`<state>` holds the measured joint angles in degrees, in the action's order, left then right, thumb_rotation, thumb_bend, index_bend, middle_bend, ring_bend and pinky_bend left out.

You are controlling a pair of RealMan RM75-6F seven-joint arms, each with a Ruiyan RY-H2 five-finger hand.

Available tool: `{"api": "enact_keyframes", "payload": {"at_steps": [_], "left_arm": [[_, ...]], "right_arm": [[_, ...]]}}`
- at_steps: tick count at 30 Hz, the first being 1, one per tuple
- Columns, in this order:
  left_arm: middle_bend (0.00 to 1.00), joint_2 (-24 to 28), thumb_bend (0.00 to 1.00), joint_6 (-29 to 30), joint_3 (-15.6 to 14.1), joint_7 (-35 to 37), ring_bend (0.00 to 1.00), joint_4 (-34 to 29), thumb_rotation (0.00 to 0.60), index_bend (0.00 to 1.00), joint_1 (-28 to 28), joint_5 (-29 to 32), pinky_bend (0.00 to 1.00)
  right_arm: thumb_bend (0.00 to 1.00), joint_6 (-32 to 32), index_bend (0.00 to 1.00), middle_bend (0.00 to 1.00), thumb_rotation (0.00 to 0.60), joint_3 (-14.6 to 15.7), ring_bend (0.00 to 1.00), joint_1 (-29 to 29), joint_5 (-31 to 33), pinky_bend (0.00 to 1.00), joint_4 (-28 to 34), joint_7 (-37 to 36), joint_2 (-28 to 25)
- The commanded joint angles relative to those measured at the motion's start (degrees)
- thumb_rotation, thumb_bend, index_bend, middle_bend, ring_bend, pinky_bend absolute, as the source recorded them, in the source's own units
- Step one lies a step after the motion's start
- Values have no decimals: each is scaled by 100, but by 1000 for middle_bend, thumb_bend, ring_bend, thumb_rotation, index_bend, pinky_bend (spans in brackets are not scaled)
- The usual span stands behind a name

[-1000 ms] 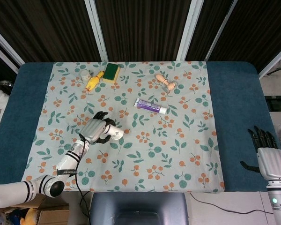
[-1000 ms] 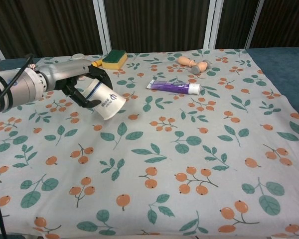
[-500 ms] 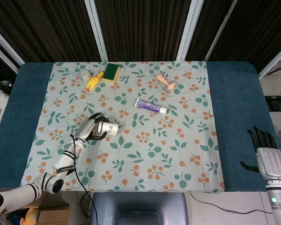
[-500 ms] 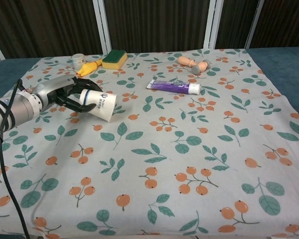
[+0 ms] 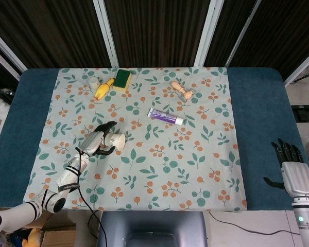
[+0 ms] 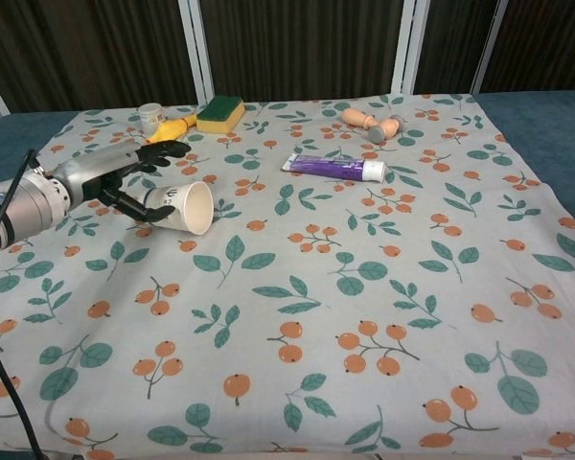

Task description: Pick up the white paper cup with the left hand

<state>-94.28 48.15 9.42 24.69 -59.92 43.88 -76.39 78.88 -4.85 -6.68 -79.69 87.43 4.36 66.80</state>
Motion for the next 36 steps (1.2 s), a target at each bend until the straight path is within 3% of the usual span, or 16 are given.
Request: {"api": "enact_keyframes", "payload": {"at_steps": [1, 5, 9, 15, 24, 32, 36], "left_arm": [[0, 362, 359, 227, -207, -1618, 0, -408, 600, 0, 102, -282, 0], [0, 659, 349, 242, -234, -3579, 0, -1095, 600, 0, 242, -159, 0], [0, 844, 330, -62, -140, -5350, 0, -1900, 600, 0, 426, 698, 0], [0, 697, 329, -113, -67, -6692, 0, -2251, 600, 0, 764, 1956, 0], [0, 447, 328, 171, -226, -7870, 0, -2210, 600, 0, 1126, 2849, 0], [0, 342, 328, 71, -252, -8207, 0, -2048, 600, 0, 1391, 3614, 0], [4, 335, 350, 80, -304, -8262, 0, -2048, 600, 63, 1509, 3835, 0]], "right_arm": [[218, -25, 0, 0, 600, 0, 0, -13, 9, 0, -15, -1, 12], [219, -53, 0, 0, 600, 9, 0, -30, -3, 0, -37, -10, 43], [219, -70, 0, 0, 600, 16, 0, -39, -6, 0, -50, -19, 56], [218, -70, 0, 0, 600, 20, 0, -31, -3, 0, -75, -70, 43], [219, -74, 0, 0, 600, 9, 0, -24, 39, 0, -160, -90, 68], [218, -161, 0, 0, 600, 22, 0, -39, 67, 0, -230, -166, 72], [218, -218, 0, 0, 600, 29, 0, -49, 100, 0, -253, -174, 70]]}}
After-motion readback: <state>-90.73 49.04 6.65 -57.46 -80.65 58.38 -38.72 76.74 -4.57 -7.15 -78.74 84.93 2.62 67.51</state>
